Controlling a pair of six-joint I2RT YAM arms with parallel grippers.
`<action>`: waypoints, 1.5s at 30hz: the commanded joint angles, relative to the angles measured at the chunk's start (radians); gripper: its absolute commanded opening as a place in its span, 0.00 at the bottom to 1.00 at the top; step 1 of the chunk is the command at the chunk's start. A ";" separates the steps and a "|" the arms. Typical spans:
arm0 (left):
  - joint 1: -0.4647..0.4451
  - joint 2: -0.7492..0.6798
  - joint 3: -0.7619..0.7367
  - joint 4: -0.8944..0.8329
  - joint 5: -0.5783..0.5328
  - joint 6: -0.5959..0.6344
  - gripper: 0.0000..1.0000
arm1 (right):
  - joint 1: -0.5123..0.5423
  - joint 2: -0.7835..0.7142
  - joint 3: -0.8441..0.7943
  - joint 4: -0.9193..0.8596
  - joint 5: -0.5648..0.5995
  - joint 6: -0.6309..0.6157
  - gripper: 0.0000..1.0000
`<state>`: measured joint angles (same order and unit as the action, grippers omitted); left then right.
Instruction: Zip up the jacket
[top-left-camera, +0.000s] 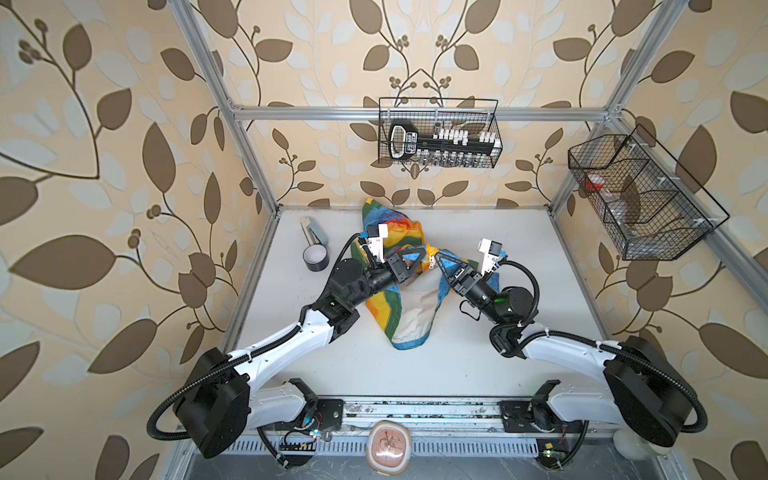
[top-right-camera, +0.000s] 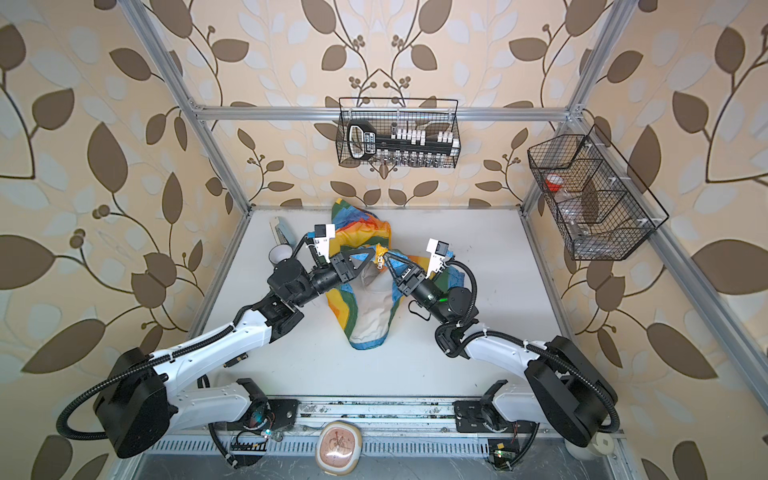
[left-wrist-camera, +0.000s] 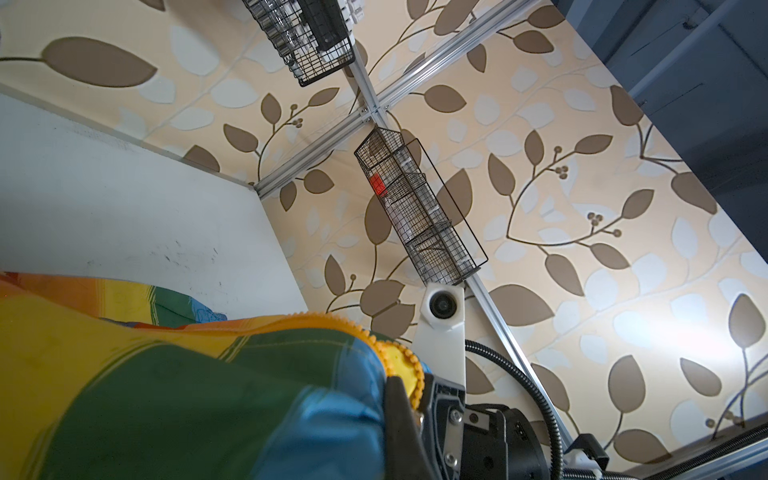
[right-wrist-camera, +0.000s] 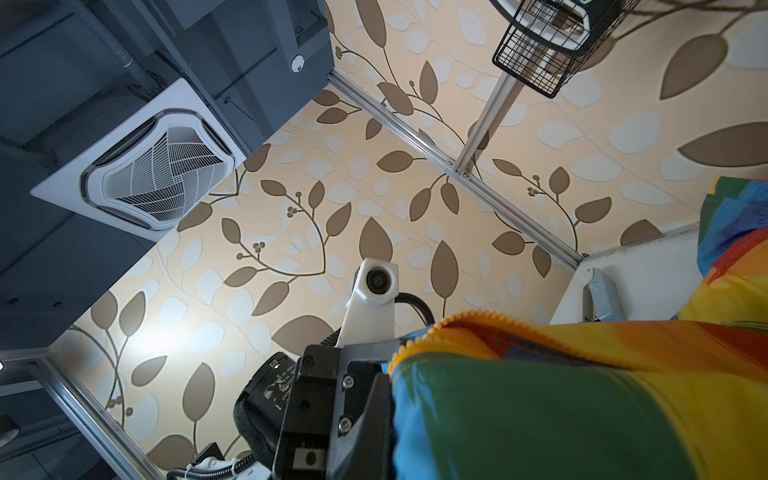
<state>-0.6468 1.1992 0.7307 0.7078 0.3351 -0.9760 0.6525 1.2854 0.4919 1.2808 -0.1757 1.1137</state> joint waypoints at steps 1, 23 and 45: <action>0.002 -0.033 0.037 0.059 -0.005 0.020 0.00 | 0.003 -0.040 -0.003 0.031 0.004 -0.004 0.00; 0.000 0.003 0.060 0.143 -0.037 -0.010 0.00 | 0.001 -0.017 0.041 0.009 -0.011 -0.019 0.00; 0.000 0.048 0.060 0.285 -0.080 -0.038 0.00 | -0.003 -0.045 0.080 -0.060 -0.007 -0.042 0.00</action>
<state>-0.6468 1.2526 0.7513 0.8753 0.2752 -1.0054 0.6521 1.2652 0.5415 1.1938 -0.1799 1.0798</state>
